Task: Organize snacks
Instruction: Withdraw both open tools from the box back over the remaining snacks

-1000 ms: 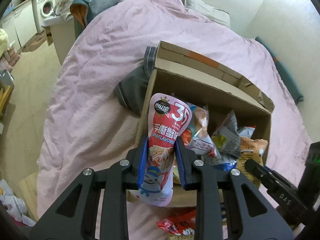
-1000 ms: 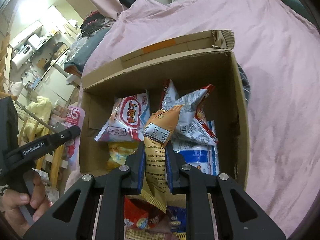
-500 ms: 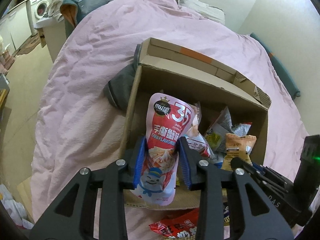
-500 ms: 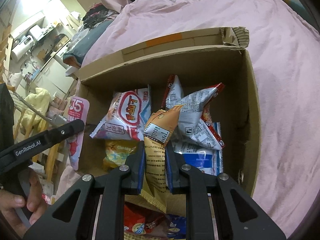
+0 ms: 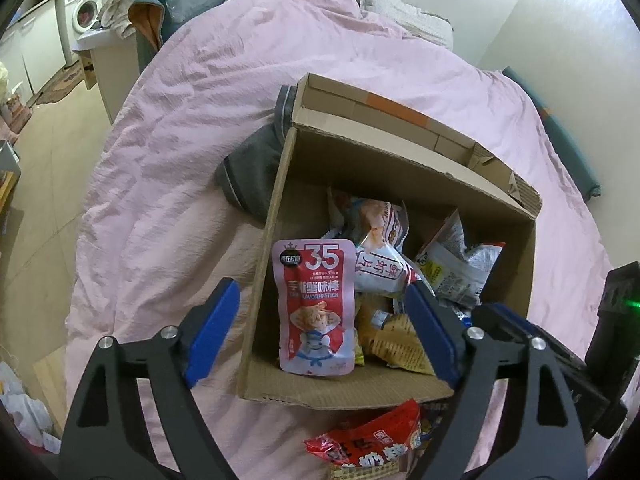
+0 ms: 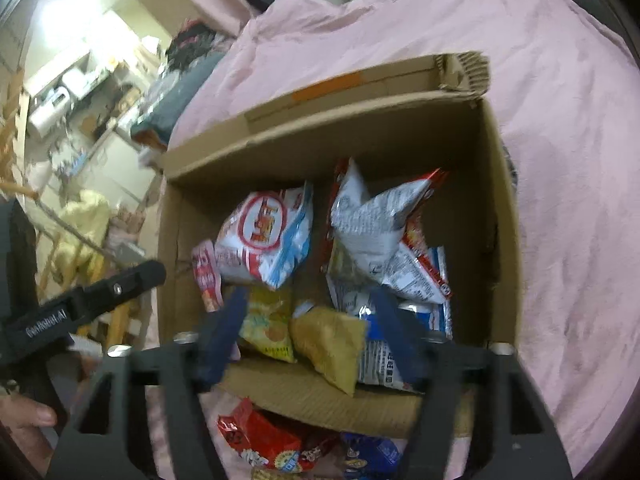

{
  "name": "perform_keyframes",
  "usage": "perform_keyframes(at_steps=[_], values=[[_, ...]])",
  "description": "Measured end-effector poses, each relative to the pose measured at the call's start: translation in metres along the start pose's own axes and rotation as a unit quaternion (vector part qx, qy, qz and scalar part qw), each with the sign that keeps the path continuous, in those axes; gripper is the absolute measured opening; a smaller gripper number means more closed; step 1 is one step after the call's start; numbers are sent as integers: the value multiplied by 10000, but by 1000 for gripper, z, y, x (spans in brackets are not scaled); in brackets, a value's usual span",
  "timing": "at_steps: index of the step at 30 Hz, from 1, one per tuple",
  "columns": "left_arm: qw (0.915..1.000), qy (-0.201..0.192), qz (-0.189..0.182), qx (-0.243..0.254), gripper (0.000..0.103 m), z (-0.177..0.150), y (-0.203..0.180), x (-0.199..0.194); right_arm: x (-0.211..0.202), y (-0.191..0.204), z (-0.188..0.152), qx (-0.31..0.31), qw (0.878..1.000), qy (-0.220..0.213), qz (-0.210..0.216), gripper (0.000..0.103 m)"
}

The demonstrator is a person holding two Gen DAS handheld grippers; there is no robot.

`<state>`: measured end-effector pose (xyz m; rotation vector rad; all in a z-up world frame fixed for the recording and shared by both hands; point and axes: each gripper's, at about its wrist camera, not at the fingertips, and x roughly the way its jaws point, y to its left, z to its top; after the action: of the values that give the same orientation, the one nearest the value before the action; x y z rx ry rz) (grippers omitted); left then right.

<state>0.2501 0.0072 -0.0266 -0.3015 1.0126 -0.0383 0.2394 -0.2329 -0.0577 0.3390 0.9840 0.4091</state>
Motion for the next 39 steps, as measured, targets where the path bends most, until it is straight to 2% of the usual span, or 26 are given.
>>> perform_keyframes(at_steps=[18,20,22,23,26,28,32,39], values=[[9993,-101,122,353,82,-8,-9,-7,-5,4,-1,-127,9999,22,23,72],[9994,-92,51,324,82,-9,-9,-8,-7,2,-1,-96,9999,30,60,76],[9997,-136,-16,225,82,-11,-7,-11,-12,1,-3,-69,10000,-34,33,89],[9996,-177,20,212,82,-11,-7,-13,-14,0,-4,-68,10000,-71,-5,91],[9986,-366,162,352,86,-13,-12,-24,-19,-1,-7,-11,9999,-105,-48,92],[9976,-436,128,530,101,-16,-17,-30,-23,-1,-8,17,9999,-138,-43,92],[9964,-391,-20,753,102,-24,-23,-35,-34,3,-13,-19,9997,-239,-7,93],[9956,-379,225,830,102,-34,-17,-43,-52,8,-25,-138,9987,-492,-71,98]])
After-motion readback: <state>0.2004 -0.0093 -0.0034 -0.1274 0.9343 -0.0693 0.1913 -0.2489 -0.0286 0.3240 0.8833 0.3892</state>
